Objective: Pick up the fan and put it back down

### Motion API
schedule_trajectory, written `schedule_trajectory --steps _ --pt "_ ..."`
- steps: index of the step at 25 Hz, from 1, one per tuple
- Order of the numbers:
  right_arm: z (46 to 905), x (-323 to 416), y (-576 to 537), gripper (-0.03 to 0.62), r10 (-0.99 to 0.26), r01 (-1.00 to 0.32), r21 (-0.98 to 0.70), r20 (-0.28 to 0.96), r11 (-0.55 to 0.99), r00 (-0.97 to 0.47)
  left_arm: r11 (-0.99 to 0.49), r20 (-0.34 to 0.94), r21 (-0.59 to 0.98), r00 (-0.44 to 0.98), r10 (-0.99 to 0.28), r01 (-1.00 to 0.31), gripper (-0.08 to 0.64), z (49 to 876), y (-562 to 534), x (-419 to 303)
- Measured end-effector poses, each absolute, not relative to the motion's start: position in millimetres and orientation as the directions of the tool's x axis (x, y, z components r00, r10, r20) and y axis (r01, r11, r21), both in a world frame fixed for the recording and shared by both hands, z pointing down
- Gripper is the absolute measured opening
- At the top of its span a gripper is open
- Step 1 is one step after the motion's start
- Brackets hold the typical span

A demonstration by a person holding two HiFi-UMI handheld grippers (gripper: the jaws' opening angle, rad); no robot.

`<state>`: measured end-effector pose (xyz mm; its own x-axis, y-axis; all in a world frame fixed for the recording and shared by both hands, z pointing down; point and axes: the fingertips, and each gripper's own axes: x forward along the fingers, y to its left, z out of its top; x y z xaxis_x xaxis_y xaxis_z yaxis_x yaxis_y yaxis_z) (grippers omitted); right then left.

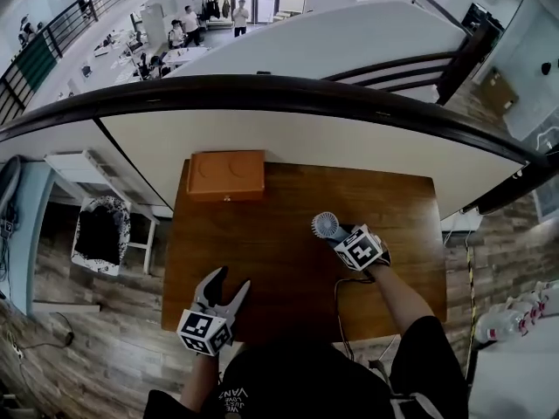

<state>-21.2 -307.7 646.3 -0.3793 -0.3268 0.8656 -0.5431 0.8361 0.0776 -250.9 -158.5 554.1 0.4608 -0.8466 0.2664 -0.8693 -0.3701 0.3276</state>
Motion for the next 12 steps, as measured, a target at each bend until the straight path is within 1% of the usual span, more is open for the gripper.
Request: schedule_trajectory --steps 5,12 --pt "640.7 45.5 -330.8 0.230 -0.377 -0.614 0.100 0.861 0.783 -0.341 -0.413 0.264 0.338 0.507 -0.821 -0.846 0.249 552.4 -175.0 -196.4" --pt "639.2 147.8 -372.0 0.230 -0.437 -0.735 0.119 0.862 0.667 -0.257 -0.446 0.263 0.350 0.544 -0.797 -0.824 0.249 557.6 -197.7 -131.8"
